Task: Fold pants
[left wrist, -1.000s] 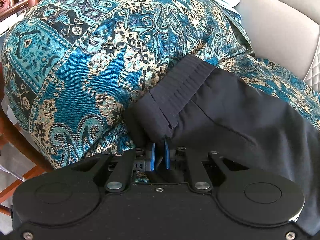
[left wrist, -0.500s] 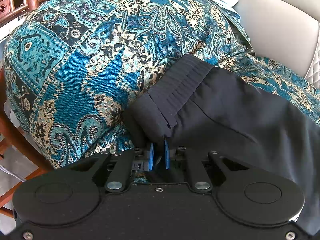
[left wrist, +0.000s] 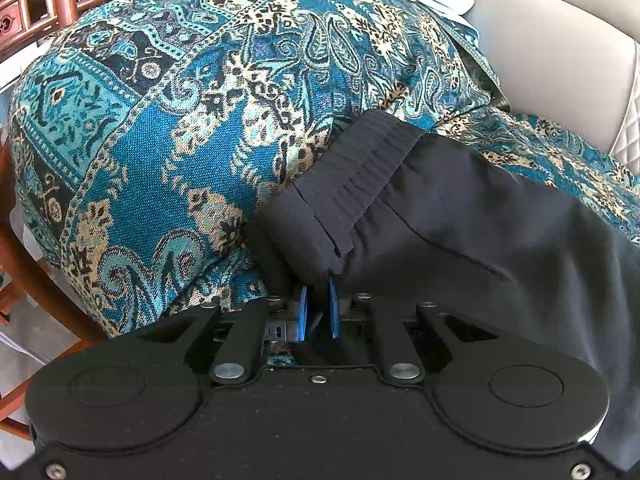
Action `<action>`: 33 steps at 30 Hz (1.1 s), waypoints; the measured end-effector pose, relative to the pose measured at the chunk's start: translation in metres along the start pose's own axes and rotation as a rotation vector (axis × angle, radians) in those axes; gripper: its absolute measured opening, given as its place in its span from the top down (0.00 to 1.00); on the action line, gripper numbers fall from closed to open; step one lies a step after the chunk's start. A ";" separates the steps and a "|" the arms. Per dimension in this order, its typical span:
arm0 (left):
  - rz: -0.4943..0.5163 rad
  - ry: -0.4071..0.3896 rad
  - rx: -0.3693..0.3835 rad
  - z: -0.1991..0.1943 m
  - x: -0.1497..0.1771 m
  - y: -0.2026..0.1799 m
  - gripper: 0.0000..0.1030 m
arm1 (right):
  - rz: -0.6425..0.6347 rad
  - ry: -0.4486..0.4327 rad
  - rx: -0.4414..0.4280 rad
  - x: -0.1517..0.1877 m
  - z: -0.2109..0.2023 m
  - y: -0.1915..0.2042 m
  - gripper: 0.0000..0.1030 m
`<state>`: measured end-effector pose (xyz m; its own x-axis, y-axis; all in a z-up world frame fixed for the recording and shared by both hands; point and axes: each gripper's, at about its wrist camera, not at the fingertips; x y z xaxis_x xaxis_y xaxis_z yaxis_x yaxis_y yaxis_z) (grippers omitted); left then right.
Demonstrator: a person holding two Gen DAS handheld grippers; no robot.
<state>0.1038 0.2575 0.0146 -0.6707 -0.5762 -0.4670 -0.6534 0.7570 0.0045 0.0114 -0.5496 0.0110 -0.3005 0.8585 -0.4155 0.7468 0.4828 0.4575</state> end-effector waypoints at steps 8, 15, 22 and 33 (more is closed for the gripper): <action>0.000 -0.003 -0.004 0.000 0.001 -0.001 0.88 | 0.018 0.039 -0.130 -0.006 0.009 -0.004 0.52; 0.002 -0.007 -0.019 0.000 0.000 -0.005 0.88 | -0.102 0.065 -0.233 -0.007 0.010 0.021 0.86; -0.016 0.022 -0.004 0.002 -0.008 -0.001 0.88 | -0.248 -0.242 -0.198 -0.014 -0.055 0.065 0.85; 0.015 0.015 0.003 0.000 -0.003 -0.002 0.87 | -0.074 -0.073 0.136 -0.013 -0.010 -0.008 0.87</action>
Point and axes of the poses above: each gripper's, at about its wrist camera, not at the fingertips, and z roughly the way its jaws point, y to its left, x to its underside, and after that the axes turned 14 degrees about y, right-handed
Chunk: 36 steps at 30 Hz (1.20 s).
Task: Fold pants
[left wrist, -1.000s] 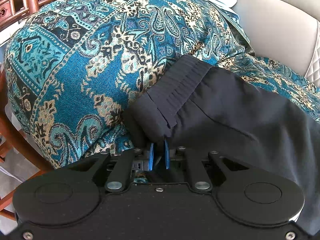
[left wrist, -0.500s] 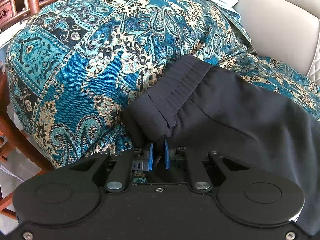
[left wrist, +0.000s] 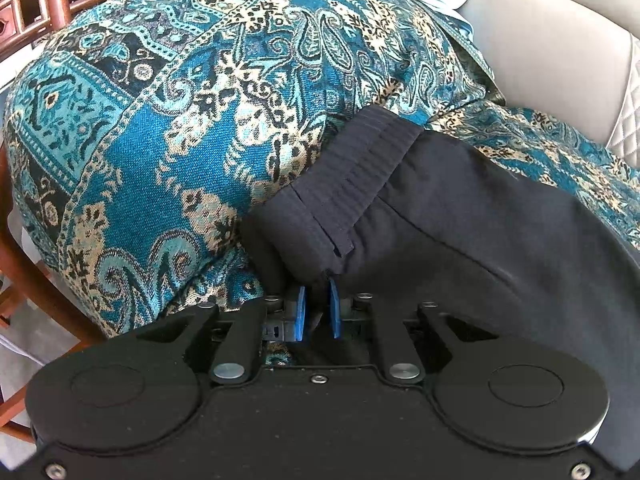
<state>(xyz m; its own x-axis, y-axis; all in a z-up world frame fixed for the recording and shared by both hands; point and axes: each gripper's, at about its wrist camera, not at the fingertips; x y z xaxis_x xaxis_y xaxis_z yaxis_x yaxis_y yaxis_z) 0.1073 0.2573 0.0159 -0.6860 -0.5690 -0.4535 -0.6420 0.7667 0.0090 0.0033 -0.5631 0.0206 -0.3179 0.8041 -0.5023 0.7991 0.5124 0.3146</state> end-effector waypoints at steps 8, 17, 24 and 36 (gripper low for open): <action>0.012 -0.022 0.072 -0.015 0.010 0.004 0.63 | 0.015 -0.074 0.130 0.002 -0.006 0.004 0.43; 0.153 -0.184 0.124 -0.069 0.036 -0.021 0.60 | -0.328 -0.065 -0.164 0.041 -0.033 0.101 0.39; 0.340 -0.175 0.199 -0.076 0.073 -0.067 0.60 | -0.878 0.048 -0.447 0.159 -0.053 0.233 0.39; 0.314 -0.119 0.172 -0.046 0.089 -0.071 0.59 | -1.101 0.177 -0.483 0.233 -0.027 0.333 0.73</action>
Point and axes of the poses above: each gripper's, at about its wrist camera, not at the fingertips, and z roughly the way its jaws point, y to its left, x to its underside, and after that the axes turned 14 degrees about y, right-handed
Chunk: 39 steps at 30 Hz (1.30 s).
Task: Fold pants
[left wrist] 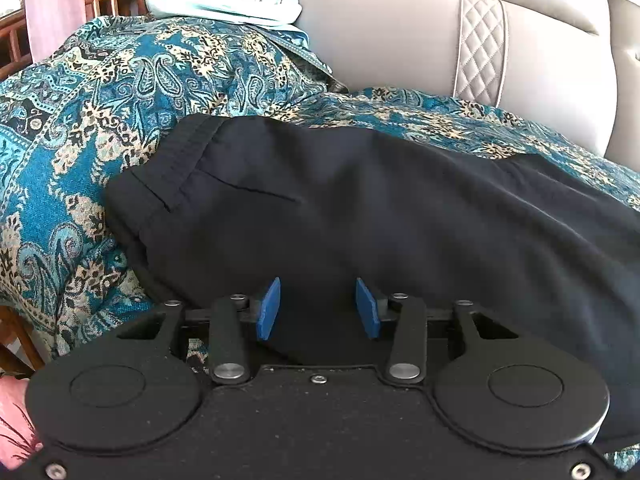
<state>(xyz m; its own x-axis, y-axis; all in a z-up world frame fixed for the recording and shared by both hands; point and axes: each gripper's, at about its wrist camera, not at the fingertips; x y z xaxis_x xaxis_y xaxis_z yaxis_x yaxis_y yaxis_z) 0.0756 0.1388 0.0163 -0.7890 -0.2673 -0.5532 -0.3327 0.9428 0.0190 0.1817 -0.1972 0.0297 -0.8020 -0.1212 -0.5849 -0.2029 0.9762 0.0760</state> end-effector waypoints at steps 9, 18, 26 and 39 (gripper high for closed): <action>0.001 -0.004 -0.001 0.001 -0.001 0.006 0.55 | 0.227 -0.158 0.163 -0.010 -0.008 -0.039 0.61; -0.062 -0.001 -0.056 -0.001 -0.003 0.031 0.53 | 0.077 -0.208 0.008 0.026 -0.027 0.001 0.37; -0.133 0.005 -0.165 0.010 -0.012 0.066 0.52 | -0.036 -0.157 -0.055 0.075 -0.023 0.051 0.28; -0.219 0.028 -0.116 0.021 -0.016 0.092 0.43 | -0.149 -0.217 0.016 0.132 -0.037 0.089 0.05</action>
Point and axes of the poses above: each gripper's, at about its wrist camera, not at the fingertips, and z roughly the way its jaws point, y to its left, x to its underside, and after that the axes turned 14 degrees about y, right-handed
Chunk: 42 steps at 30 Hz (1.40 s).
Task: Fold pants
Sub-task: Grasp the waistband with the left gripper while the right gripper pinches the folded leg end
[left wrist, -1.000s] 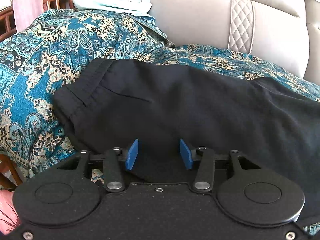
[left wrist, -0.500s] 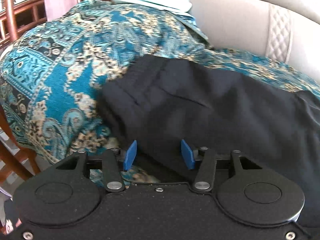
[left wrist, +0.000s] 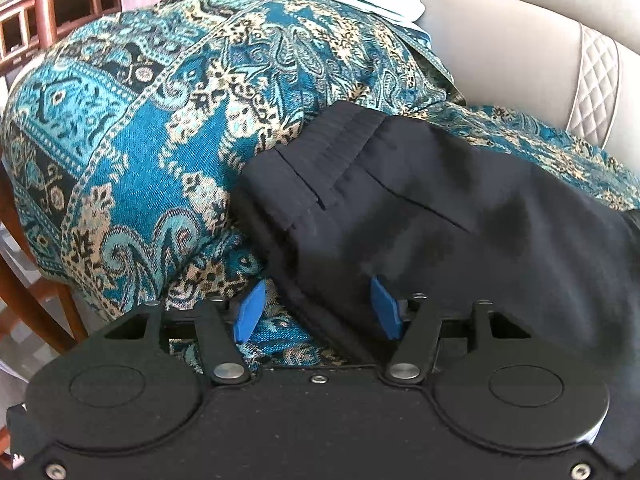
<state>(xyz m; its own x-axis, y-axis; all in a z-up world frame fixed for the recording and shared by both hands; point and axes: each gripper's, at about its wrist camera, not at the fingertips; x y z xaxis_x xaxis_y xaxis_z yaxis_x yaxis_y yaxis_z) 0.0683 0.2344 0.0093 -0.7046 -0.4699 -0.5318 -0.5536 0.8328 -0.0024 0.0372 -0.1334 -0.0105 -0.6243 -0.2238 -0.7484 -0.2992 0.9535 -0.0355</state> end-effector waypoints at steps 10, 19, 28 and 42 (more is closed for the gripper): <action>0.005 0.003 -0.001 -0.001 0.001 -0.001 0.42 | 0.095 0.023 0.128 0.010 -0.009 -0.042 0.01; 0.003 0.015 0.005 -0.001 -0.002 0.000 0.42 | 0.266 0.120 0.242 0.004 -0.019 -0.141 0.00; 0.001 0.019 -0.007 -0.002 -0.003 -0.002 0.41 | 0.780 0.091 0.270 0.027 -0.074 -0.287 0.00; 0.217 -0.093 0.104 -0.065 0.008 -0.071 0.44 | 1.304 -0.120 0.297 0.137 -0.157 -0.367 0.04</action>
<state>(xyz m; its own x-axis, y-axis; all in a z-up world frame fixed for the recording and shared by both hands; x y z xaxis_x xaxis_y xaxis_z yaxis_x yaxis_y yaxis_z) 0.0731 0.1530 0.0608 -0.7552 -0.2516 -0.6053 -0.3414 0.9392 0.0356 -0.0515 -0.5455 0.0043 -0.2605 0.8796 -0.3980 0.6380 0.4662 0.6129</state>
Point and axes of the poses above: each gripper's, at about its wrist camera, not at the fingertips, and z roughly the way its jaws point, y to its left, x to its underside, and after that the axes turned 14 degrees about y, right-handed
